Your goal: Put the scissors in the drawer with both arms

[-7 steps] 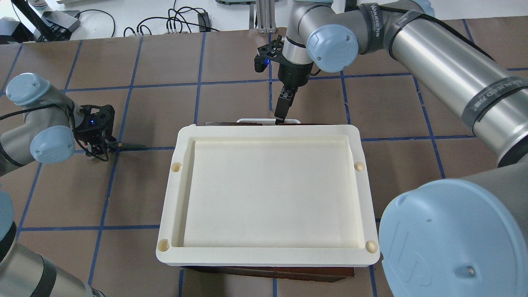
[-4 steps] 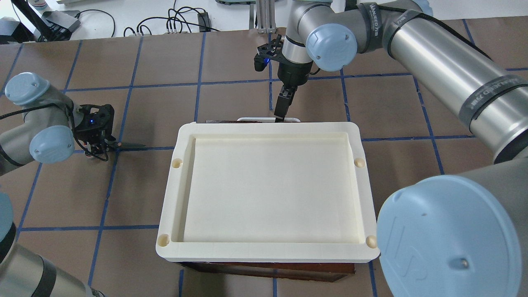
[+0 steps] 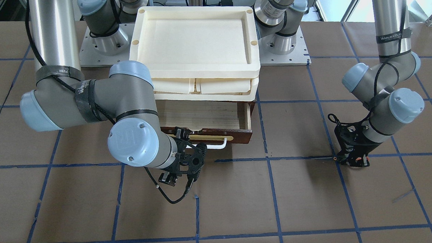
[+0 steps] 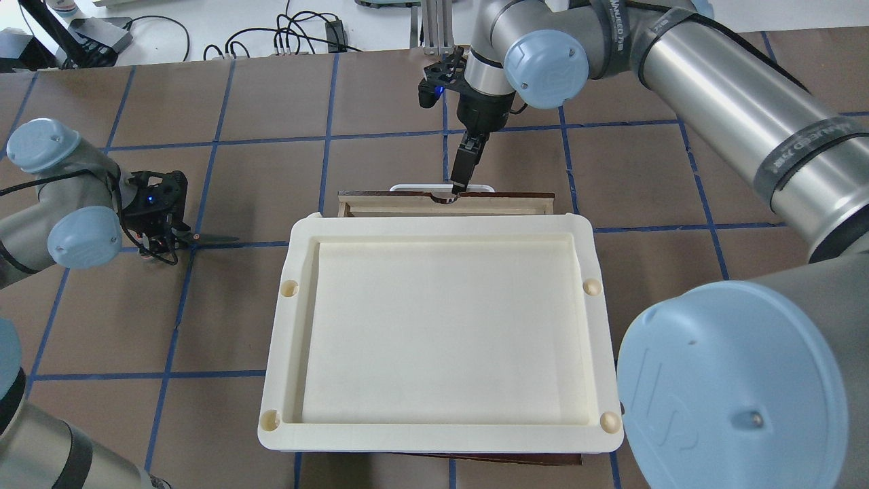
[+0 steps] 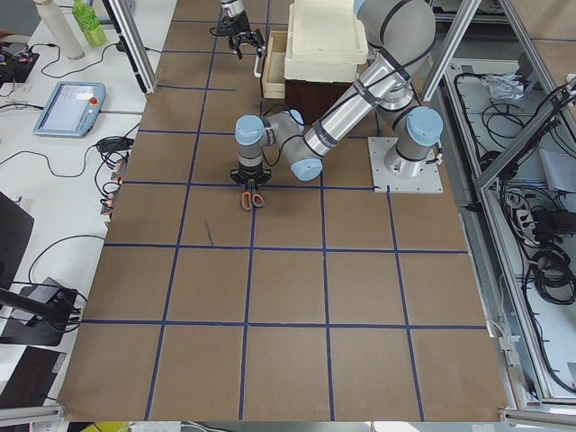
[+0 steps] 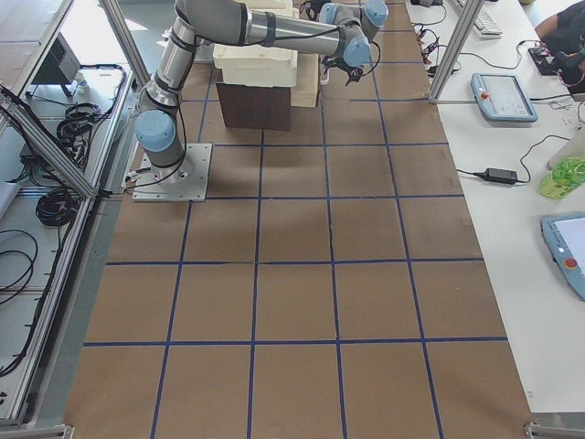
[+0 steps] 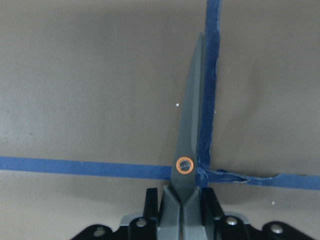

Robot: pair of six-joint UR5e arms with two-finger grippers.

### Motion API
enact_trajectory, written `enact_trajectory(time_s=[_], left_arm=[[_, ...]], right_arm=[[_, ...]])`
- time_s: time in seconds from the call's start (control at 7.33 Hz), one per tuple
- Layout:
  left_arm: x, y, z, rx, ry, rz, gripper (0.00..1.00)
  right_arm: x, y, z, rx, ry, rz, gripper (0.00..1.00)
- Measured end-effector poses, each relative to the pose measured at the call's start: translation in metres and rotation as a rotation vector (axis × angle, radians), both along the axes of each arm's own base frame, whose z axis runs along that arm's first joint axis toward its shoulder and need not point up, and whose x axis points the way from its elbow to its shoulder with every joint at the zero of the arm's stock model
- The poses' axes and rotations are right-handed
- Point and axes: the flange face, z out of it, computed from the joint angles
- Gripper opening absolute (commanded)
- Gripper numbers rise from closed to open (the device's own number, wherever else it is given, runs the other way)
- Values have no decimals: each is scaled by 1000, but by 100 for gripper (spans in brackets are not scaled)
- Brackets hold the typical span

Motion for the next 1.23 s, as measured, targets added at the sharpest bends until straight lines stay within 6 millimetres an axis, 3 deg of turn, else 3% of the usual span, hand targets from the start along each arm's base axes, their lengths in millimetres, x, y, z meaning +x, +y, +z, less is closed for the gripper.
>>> enact_trajectory(time_s=[0.55,1.23], left_arm=[[-1,-1,3,-7,0,0,14],[-5,-1,5,-9,-1,-6,14]], right_arm=[[1,-20,8,-24,-4,-9,100],[-7,-27,11,-33,-7,-19,100]])
